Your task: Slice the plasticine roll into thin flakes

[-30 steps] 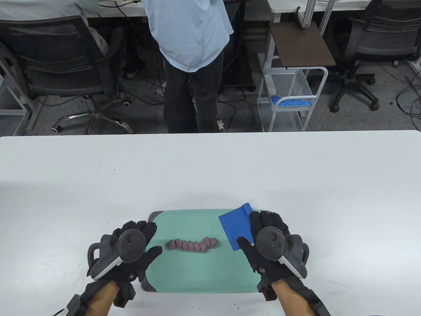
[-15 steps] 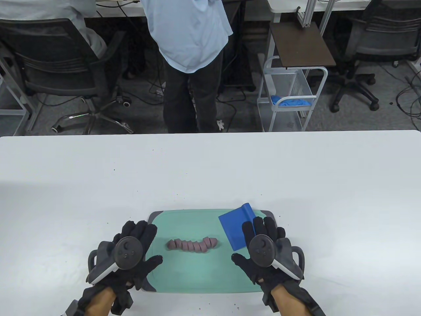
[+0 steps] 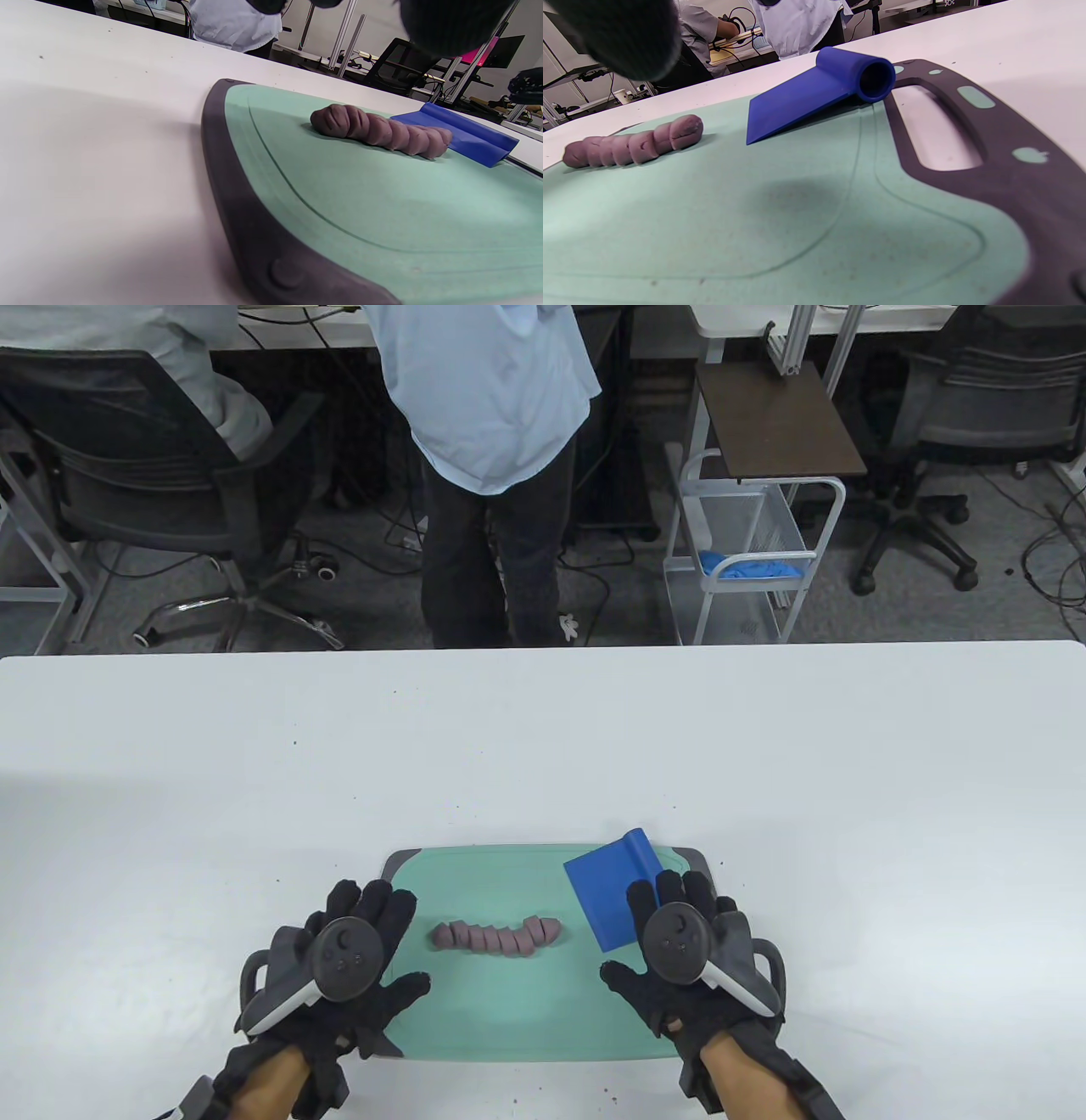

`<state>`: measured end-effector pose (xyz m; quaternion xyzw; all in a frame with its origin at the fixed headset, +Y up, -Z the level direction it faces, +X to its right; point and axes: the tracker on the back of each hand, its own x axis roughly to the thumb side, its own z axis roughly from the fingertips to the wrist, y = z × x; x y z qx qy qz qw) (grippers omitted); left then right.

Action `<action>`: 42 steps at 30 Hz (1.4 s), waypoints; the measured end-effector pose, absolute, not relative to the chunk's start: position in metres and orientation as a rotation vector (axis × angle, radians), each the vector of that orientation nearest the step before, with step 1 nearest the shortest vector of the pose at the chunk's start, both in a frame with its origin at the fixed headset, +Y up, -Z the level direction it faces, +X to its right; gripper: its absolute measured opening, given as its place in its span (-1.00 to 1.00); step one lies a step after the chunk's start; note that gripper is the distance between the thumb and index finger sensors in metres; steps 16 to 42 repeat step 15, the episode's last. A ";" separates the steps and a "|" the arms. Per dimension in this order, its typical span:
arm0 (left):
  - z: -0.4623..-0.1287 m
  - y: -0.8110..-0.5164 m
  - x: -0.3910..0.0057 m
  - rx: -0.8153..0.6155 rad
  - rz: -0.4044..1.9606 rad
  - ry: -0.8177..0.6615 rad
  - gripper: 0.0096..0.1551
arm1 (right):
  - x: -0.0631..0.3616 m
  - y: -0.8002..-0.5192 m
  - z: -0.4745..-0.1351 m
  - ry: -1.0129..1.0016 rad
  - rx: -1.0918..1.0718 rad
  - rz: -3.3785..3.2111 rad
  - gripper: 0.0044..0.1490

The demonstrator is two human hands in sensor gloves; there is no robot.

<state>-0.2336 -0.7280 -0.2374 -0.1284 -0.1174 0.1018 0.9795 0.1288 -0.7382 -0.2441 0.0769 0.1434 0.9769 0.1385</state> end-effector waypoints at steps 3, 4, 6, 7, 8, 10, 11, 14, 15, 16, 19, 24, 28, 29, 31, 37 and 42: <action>-0.237 -0.729 -0.234 -0.250 0.204 -0.239 0.09 | 0.128 -0.738 -0.244 0.410 0.218 2.818 0.23; -0.238 -0.729 -0.234 -0.248 0.206 -0.241 0.09 | 0.128 -0.739 -0.244 0.410 0.217 2.817 0.23; -0.237 -0.729 -0.234 -0.241 0.209 -0.246 0.09 | 0.128 -0.739 -0.244 0.409 0.214 2.819 0.22; -0.237 -0.728 -0.233 -0.239 0.210 -0.248 0.09 | 0.128 -0.739 -0.244 0.409 0.213 2.820 0.22; -0.237 -0.728 -0.233 -0.236 0.210 -0.250 0.09 | 0.128 -0.739 -0.244 0.413 0.211 2.821 0.22; -0.236 -0.728 -0.233 -0.230 0.211 -0.254 0.09 | 0.127 -0.738 -0.244 0.417 0.209 2.821 0.22; -0.236 -0.727 -0.232 -0.229 0.212 -0.256 0.09 | 0.127 -0.739 -0.244 0.420 0.208 2.821 0.22; -0.236 -0.728 -0.232 -0.225 0.214 -0.262 0.08 | 0.127 -0.738 -0.243 0.422 0.205 2.820 0.21; -0.236 -0.728 -0.231 -0.225 0.214 -0.263 0.08 | 0.127 -0.738 -0.243 0.422 0.204 2.820 0.22; -0.236 -0.728 -0.231 -0.225 0.214 -0.263 0.08 | 0.127 -0.738 -0.243 0.422 0.204 2.820 0.22; -0.236 -0.728 -0.231 -0.225 0.214 -0.263 0.08 | 0.127 -0.738 -0.243 0.422 0.204 2.820 0.22; -0.236 -0.728 -0.231 -0.225 0.214 -0.263 0.08 | 0.127 -0.738 -0.243 0.422 0.204 2.820 0.22; -0.236 -0.728 -0.231 -0.225 0.214 -0.263 0.08 | 0.127 -0.738 -0.243 0.422 0.204 2.820 0.22; -0.236 -0.728 -0.231 -0.225 0.214 -0.263 0.08 | 0.127 -0.738 -0.243 0.422 0.204 2.820 0.22; -0.236 -0.728 -0.231 -0.225 0.214 -0.263 0.08 | 0.127 -0.738 -0.243 0.422 0.204 2.820 0.22; -0.236 -0.728 -0.231 -0.225 0.214 -0.263 0.08 | 0.127 -0.738 -0.243 0.422 0.204 2.820 0.22; -0.236 -0.728 -0.231 -0.225 0.214 -0.263 0.08 | 0.127 -0.738 -0.243 0.422 0.204 2.820 0.22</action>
